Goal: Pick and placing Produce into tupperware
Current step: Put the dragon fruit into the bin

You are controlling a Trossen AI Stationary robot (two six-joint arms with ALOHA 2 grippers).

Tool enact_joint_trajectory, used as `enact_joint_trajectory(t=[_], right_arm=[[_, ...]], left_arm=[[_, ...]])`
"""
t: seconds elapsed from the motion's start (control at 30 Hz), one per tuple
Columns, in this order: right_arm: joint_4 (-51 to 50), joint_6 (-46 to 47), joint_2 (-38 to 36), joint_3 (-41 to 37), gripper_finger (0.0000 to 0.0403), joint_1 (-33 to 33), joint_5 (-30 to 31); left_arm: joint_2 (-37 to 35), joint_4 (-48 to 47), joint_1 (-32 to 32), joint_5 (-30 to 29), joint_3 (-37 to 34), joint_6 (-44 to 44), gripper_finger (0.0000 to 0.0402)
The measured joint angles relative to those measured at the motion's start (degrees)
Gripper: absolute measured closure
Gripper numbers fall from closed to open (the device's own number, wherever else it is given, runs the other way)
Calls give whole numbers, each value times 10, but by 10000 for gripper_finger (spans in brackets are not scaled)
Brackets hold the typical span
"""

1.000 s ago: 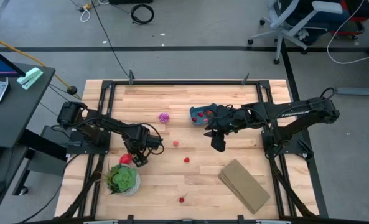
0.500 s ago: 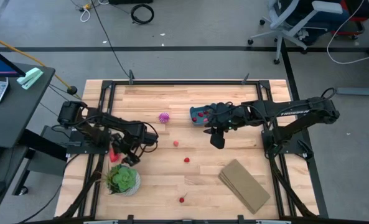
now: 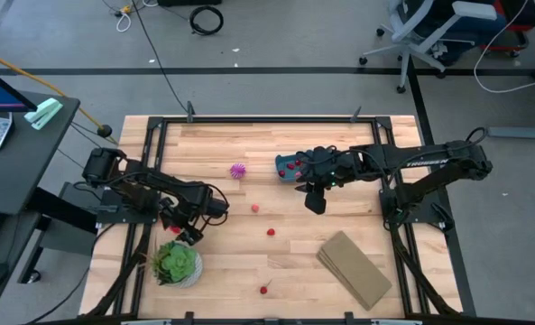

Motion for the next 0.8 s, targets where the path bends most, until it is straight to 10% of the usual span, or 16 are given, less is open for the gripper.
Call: enact_joint_trajectory(t=[0.47, 0.8], right_arm=[[0, 11, 0, 0, 274, -37, 0], [0, 10, 0, 0, 274, -59, 0]], left_arm=[[-1, 39, -107, 12, 0, -121, 134], [0, 72, -78, -135, -1, -119, 134]])
